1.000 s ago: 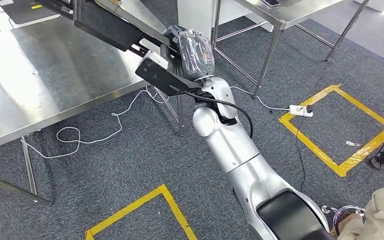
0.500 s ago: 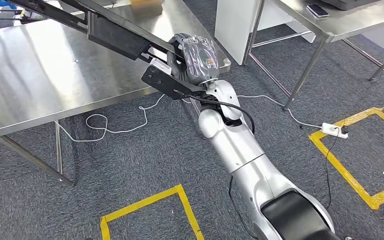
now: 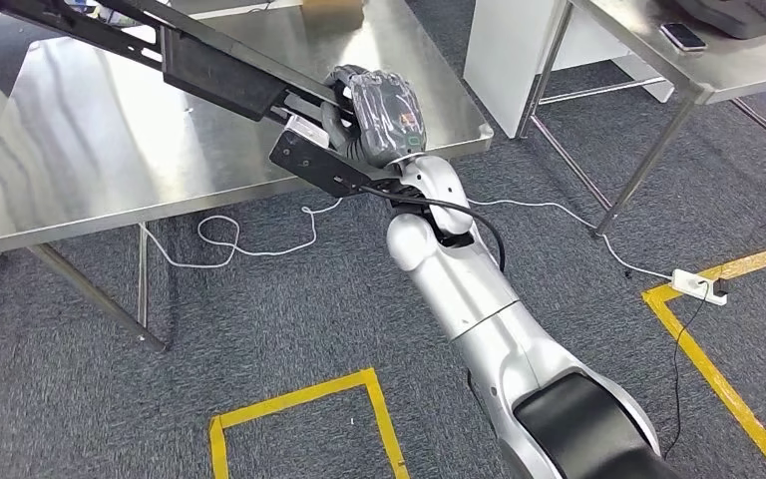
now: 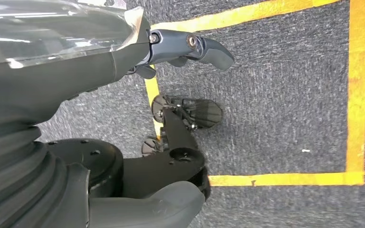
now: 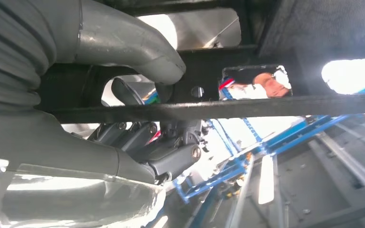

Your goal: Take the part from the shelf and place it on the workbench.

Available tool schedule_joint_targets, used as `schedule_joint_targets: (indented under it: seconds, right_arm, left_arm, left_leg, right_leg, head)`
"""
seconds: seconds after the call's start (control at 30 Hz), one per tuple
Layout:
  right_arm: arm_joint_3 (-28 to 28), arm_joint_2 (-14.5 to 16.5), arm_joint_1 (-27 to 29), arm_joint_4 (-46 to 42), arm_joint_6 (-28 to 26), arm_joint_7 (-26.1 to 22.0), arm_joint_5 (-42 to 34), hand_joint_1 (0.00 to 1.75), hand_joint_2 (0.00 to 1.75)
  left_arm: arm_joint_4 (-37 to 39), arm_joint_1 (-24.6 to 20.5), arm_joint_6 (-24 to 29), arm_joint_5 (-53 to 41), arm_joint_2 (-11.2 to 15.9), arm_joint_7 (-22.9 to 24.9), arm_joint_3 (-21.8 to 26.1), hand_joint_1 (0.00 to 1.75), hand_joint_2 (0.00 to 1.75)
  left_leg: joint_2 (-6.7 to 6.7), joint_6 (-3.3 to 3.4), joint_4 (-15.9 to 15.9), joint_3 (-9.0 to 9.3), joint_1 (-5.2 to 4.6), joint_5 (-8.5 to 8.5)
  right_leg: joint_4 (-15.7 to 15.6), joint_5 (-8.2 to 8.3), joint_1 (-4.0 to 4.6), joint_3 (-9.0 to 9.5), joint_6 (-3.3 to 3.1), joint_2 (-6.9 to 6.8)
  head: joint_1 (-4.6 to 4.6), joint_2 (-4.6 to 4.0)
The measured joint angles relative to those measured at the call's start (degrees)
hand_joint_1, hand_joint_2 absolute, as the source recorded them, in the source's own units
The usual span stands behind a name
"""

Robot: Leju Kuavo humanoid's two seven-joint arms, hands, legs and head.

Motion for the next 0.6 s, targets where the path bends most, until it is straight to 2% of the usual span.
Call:
schedule_joint_targets:
  seconds: [0.07,0.1,0.13,0.2,0.27,0.3,0.33,0.37,0.4,0.43,0.47,0.5,0.57,0.6]
  right_arm:
    - [0.05,0.13,-0.09,0.13,-0.03,-0.09,-0.03,1.75,1.75]
    - [0.09,0.20,-0.10,0.16,-0.05,-0.10,-0.03,1.75,1.75]
    - [0.12,0.24,-0.11,0.19,-0.09,-0.12,-0.02,1.75,1.75]
    - [0.20,0.10,-0.07,0.25,-0.13,-0.14,-0.01,1.75,1.75]
    - [0.26,-0.25,0.18,0.46,-0.13,-0.15,0.02,1.75,1.75]
    - [0.28,-0.39,0.30,0.58,-0.12,-0.15,0.03,1.75,1.75]
    - [0.30,-0.49,0.37,0.67,-0.12,-0.15,0.03,1.75,1.75]
    - [0.31,-0.53,0.34,0.71,-0.12,-0.15,0.03,1.75,1.75]
    - [0.34,-0.54,0.26,0.72,-0.11,-0.15,0.03,1.75,1.75]
    - [0.38,-0.55,0.15,0.72,-0.11,-0.16,0.03,1.75,1.75]
    - [0.42,-0.56,0.06,0.74,-0.10,-0.17,0.03,1.75,1.75]
    - [0.46,-0.56,-0.01,0.75,-0.10,-0.18,0.02,1.75,1.75]
    - [0.51,-0.45,-0.08,0.78,-0.09,-0.19,0.03,1.75,1.75]
    - [0.52,-0.31,-0.11,0.78,-0.08,-0.18,0.03,1.75,1.75]
  left_arm:
    - [0.00,0.01,0.02,0.13,0.00,-0.11,0.22,0.00,1.75]
    - [0.00,0.05,0.04,0.15,-0.03,-0.16,0.34,0.00,1.75]
    - [0.00,0.05,0.06,0.18,-0.05,-0.20,0.46,0.00,1.75]
    - [0.00,0.04,0.08,0.19,-0.10,-0.26,0.67,0.00,1.75]
    - [0.00,0.03,0.08,0.20,-0.10,-0.28,0.81,0.00,1.75]
    - [0.00,0.05,0.07,0.20,-0.10,-0.29,0.85,0.00,1.75]
    - [0.00,0.07,0.04,0.20,-0.10,-0.29,0.89,0.00,1.75]
    - [0.00,0.08,0.02,0.20,-0.11,-0.29,0.91,0.00,1.75]
    - [0.00,0.09,0.00,0.20,-0.11,-0.29,0.92,0.00,1.75]
    - [0.00,0.08,-0.02,0.20,-0.11,-0.29,0.93,0.00,1.75]
    - [0.00,0.07,-0.02,0.20,-0.11,-0.31,0.95,0.00,1.75]
    - [0.00,0.12,-0.02,0.20,-0.11,-0.32,0.98,0.00,1.75]
    - [0.00,0.32,-0.02,0.20,-0.10,-0.34,1.07,0.00,1.75]
    - [0.00,0.43,-0.02,0.20,-0.08,-0.34,1.13,0.00,1.75]
  left_leg:
    - [-1.30,0.79,-0.20,0.02,-0.16,0.08]
    - [-1.88,1.15,-0.42,0.15,-0.13,0.22]
    - [-2.42,1.63,-0.64,0.30,-0.04,0.41]
    - [-3.49,2.28,-0.88,0.46,0.07,0.59]
    - [-4.87,2.53,-0.87,0.45,0.08,0.58]
    - [-5.65,2.54,-0.85,0.44,0.08,0.57]
    - [-6.43,2.53,-0.82,0.45,0.07,0.58]
    - [-7.15,2.50,-0.78,0.48,0.07,0.58]
    - [-7.84,2.44,-0.73,0.47,0.08,0.58]
    - [-8.47,2.27,-0.58,0.41,-0.03,0.53]
    - [-9.01,2.04,-0.48,0.30,-0.13,0.51]
    - [-9.47,1.75,-0.43,0.16,-0.16,0.53]
    - [-10.22,1.06,-0.57,-0.07,0.02,0.68]
    - [-9.80,0.73,-0.40,-0.23,0.13,0.55]
  right_leg:
    - [-0.05,-0.29,0.21,0.21,0.55,-0.81]
    - [0.33,-0.64,0.16,0.13,0.81,-0.39]
    - [1.61,-1.36,0.11,-0.41,0.92,0.61]
    - [7.63,-3.98,-0.16,-3.25,0.73,3.29]
    - [15.19,-6.46,-0.31,-7.19,0.61,4.32]
    - [16.85,-6.65,-0.34,-8.27,0.84,4.46]
    - [16.23,-5.93,-0.37,-8.27,1.25,4.59]
    - [13.33,-4.42,-0.42,-7.12,1.72,4.88]
    - [9.04,-2.53,-0.57,-5.24,2.15,5.75]
    - [5.11,-0.96,-0.66,-3.40,2.29,6.63]
    - [2.27,0.13,-0.76,-2.08,2.19,7.26]
    - [0.80,0.67,-0.79,-1.38,1.90,7.62]
    - [0.45,0.92,-0.73,-1.18,1.06,6.81]
    - [0.28,1.07,-0.82,-1.05,0.67,6.39]
  head:
    - [0.22,0.01]
    - [0.24,0.01]
    - [0.25,0.01]
    - [0.42,0.00]
    - [0.57,0.00]
    - [0.59,0.00]
    - [0.60,0.00]
    - [0.61,-0.01]
    - [0.62,-0.01]
    - [0.62,0.00]
    - [0.60,0.00]
    - [0.55,0.01]
    - [0.53,0.00]
    - [0.52,0.00]
